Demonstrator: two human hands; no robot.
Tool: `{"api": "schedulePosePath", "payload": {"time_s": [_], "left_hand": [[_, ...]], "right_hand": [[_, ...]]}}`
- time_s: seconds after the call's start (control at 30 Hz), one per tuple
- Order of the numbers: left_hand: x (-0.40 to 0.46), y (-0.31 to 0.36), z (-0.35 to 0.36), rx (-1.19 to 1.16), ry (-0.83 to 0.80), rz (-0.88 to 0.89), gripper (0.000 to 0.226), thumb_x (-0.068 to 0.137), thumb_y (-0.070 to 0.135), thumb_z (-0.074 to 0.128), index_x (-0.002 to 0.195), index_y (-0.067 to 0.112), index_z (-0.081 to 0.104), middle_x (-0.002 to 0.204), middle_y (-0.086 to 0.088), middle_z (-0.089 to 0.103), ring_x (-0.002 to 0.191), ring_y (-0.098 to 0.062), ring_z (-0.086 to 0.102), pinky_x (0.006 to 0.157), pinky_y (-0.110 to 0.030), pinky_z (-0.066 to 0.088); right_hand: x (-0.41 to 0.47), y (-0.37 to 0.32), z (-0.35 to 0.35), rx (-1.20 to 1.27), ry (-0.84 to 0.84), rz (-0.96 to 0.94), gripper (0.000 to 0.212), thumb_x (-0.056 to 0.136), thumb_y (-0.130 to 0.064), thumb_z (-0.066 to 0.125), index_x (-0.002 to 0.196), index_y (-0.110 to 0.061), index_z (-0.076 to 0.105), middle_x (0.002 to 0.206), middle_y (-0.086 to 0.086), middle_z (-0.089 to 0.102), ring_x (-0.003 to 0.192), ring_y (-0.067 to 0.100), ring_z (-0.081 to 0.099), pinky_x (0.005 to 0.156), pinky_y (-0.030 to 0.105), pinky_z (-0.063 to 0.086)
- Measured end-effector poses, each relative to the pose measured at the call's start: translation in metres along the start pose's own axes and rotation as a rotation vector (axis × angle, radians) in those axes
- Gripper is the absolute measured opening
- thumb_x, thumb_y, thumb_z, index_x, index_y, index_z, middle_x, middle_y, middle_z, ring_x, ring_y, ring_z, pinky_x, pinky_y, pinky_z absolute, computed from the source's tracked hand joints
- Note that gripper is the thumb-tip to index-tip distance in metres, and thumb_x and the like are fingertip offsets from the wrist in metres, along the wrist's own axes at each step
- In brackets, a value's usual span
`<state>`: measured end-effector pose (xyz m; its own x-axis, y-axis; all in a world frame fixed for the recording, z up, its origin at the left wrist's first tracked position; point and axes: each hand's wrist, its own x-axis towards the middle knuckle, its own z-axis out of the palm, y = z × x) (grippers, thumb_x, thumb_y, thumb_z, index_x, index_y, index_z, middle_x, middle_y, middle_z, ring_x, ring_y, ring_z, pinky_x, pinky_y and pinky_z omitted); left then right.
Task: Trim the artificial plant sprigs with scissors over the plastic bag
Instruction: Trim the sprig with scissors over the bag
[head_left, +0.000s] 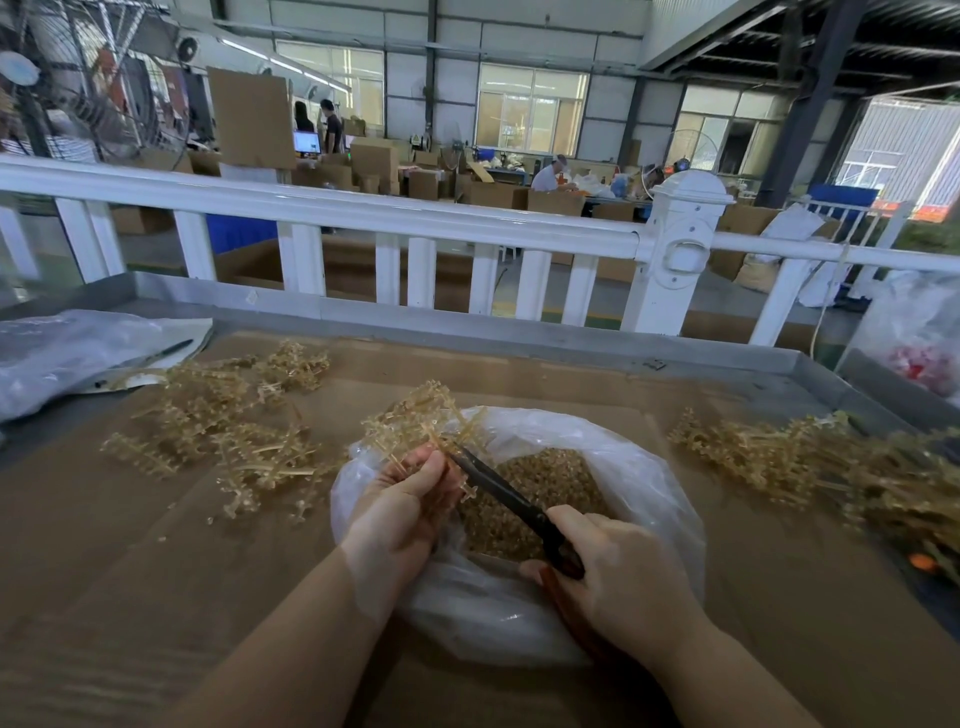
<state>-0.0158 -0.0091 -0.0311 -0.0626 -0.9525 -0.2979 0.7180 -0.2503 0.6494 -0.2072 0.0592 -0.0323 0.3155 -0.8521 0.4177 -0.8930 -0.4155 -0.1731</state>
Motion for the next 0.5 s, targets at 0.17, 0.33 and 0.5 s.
{"api": "schedulePosePath", "payload": {"time_s": [0.17, 0.33, 0.5], "left_hand": [[0.0, -0.0011, 0.0015, 0.038, 0.017, 0.005, 0.02, 0.088, 0.0, 0.057, 0.074, 0.014, 0.057, 0.054, 0.0, 0.065, 0.045, -0.008, 0.062, 0.046, -0.018, 0.052], [-0.0008, -0.0003, 0.0, 0.033, -0.005, 0.005, 0.019, 0.088, 0.0, 0.058, 0.074, 0.014, 0.058, 0.057, -0.001, 0.067, 0.048, -0.008, 0.064, 0.045, -0.017, 0.051], [-0.0019, 0.0003, -0.0015, 0.031, -0.02, -0.004, 0.019, 0.086, -0.001, 0.059, 0.073, 0.013, 0.058, 0.063, -0.003, 0.07, 0.054, -0.009, 0.067, 0.047, -0.02, 0.053]], "right_hand": [[-0.0003, -0.0008, 0.001, -0.006, -0.01, -0.016, 0.052, 0.083, -0.066, 0.039, 0.109, -0.025, 0.058, 0.084, -0.005, 0.065, 0.075, 0.014, 0.061, 0.064, 0.025, 0.044], [-0.0002, -0.0049, 0.0012, -0.086, 0.039, -0.014, 0.046, 0.08, -0.062, 0.041, 0.09, -0.023, 0.063, 0.062, -0.007, 0.061, 0.054, 0.011, 0.058, 0.048, 0.017, 0.033], [-0.0007, -0.0058, 0.0004, -0.075, 0.033, 0.009, 0.046, 0.08, -0.064, 0.039, 0.09, -0.025, 0.06, 0.061, -0.007, 0.059, 0.053, 0.009, 0.056, 0.049, 0.016, 0.027]]}}
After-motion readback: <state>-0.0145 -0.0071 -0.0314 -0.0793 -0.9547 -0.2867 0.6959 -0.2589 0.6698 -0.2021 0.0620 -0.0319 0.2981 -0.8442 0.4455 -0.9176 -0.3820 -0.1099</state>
